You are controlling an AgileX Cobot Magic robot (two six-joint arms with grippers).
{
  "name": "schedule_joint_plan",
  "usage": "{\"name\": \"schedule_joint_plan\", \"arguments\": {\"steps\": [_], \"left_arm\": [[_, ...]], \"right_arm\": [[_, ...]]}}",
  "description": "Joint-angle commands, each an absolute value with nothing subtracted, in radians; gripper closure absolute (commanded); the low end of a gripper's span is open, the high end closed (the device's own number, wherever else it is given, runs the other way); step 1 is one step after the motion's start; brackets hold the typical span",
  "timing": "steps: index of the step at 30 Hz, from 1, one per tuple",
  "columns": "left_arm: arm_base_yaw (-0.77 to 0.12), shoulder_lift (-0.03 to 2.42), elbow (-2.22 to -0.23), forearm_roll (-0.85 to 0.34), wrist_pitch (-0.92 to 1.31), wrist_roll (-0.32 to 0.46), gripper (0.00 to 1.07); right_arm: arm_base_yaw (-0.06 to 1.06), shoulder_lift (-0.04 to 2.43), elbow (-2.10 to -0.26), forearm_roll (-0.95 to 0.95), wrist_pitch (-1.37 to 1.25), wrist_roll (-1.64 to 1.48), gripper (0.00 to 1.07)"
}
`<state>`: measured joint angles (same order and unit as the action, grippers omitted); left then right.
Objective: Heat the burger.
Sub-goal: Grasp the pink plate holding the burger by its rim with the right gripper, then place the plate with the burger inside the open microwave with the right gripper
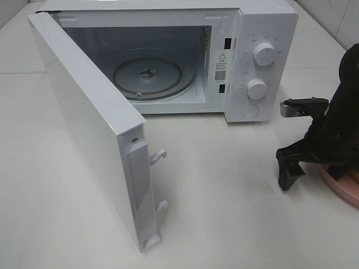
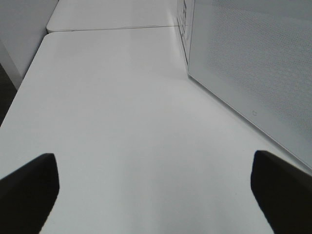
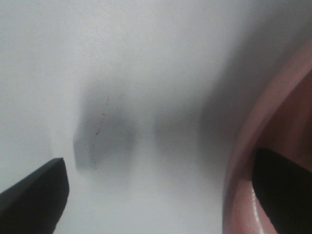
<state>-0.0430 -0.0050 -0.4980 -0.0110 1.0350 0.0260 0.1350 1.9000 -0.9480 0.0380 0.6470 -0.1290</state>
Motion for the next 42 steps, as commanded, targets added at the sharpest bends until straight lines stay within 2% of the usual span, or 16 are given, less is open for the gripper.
{"name": "schedule_joint_plan", "arguments": {"steps": [1,6,8,9,10,11,12,13,14,15,31,36,42], "left_arm": [[-0.046,-0.025,-0.496,-0.017,1.031,0.023,0.04],[-0.046,-0.025,-0.496,-0.017,1.031,0.023,0.04],[-0.046,-0.025,-0.496,-0.017,1.031,0.023,0.04],[-0.046,-0.025,-0.496,-0.017,1.031,0.023,0.04],[-0.046,-0.025,-0.496,-0.017,1.031,0.023,0.04],[-0.046,-0.025,-0.496,-0.017,1.031,0.023,0.04],[-0.046,-0.025,-0.496,-0.017,1.031,0.023,0.04],[-0.046,-0.025,-0.496,-0.017,1.031,0.023,0.04],[-0.046,-0.025,-0.496,-0.017,1.031,0.023,0.04],[-0.046,-0.025,-0.496,-0.017,1.031,0.023,0.04],[-0.046,-0.025,-0.496,-0.017,1.031,0.023,0.04],[-0.046,-0.025,-0.496,-0.017,1.031,0.023,0.04],[-0.046,-0.025,-0.496,-0.017,1.031,0.023,0.04]], "right_arm": [[0.133,1.928,-0.952,0.043,0.650,-0.142,0.08],[0.133,1.929,-0.952,0.043,0.661,-0.149,0.09],[0.133,1.929,-0.952,0.043,0.679,-0.174,0.20],[0.133,1.929,-0.952,0.043,0.679,-0.174,0.20],[0.133,1.929,-0.952,0.041,0.683,-0.192,0.39],[0.133,1.929,-0.952,0.041,0.683,-0.192,0.39],[0.133,1.929,-0.952,0.039,0.684,-0.193,0.50],[0.133,1.929,-0.952,0.030,0.687,-0.192,0.81],[0.133,1.929,-0.952,0.030,0.687,-0.192,0.81],[0.133,1.929,-0.952,0.016,0.695,-0.191,1.07],[0.145,1.817,-0.882,-0.043,0.719,-0.191,1.07],[0.208,1.745,-0.827,-0.102,0.730,-0.184,1.07],[0.335,1.669,-0.762,-0.190,0.756,-0.092,1.07]]}}
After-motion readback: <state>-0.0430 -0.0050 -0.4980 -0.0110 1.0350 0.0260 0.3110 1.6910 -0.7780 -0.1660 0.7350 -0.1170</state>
